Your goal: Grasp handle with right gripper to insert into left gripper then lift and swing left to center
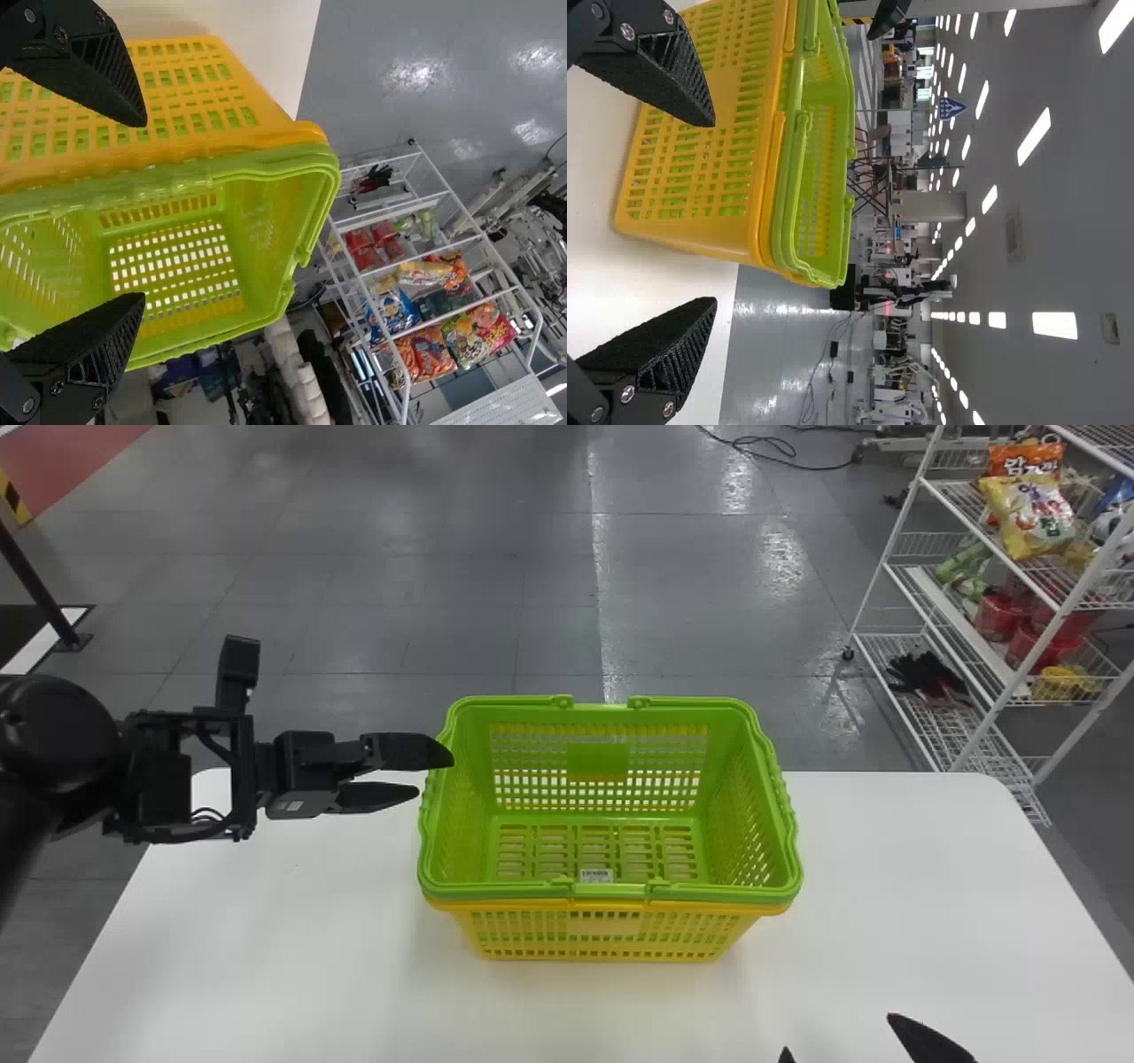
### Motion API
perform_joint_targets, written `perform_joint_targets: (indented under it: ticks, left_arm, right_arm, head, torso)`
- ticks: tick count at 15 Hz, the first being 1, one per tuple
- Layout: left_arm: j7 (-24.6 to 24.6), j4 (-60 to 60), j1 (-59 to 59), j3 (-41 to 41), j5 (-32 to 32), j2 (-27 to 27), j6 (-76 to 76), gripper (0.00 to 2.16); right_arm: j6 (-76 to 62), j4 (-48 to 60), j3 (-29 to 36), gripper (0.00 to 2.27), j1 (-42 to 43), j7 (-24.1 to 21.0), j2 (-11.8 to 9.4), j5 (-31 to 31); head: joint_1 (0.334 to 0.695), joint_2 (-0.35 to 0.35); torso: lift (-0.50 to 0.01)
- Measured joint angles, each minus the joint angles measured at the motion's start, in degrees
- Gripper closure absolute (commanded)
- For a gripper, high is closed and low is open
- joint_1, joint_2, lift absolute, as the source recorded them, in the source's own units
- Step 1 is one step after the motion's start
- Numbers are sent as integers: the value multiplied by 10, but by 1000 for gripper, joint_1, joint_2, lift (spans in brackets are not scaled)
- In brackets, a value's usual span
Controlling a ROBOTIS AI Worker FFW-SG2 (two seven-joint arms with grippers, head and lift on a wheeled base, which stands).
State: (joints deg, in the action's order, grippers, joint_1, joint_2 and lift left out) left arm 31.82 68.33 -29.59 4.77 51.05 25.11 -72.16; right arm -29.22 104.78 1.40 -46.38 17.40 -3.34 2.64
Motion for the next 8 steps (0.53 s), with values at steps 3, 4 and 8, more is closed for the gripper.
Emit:
perform_joint_targets:
  ticks: [3, 4, 8]
  left_arm:
    - [0, 5, 1, -5, 16, 2, -22, 124]
    - [-1, 8, 1, -6, 23, 2, -27, 124]
    - [-4, 21, -3, -7, 40, 4, -37, 124]
  right_arm:
    - [0, 0, 0, 87, 1, 0, 0, 0]
    - [0, 0, 1, 87, 1, 0, 0, 0]
    - [0, -1, 2, 87, 1, -1, 0, 1]
  head:
    - [695, -9]
    - [695, -12]
    - [695, -23]
  torso:
    - [-93]
    - [-93]
    - [-93]
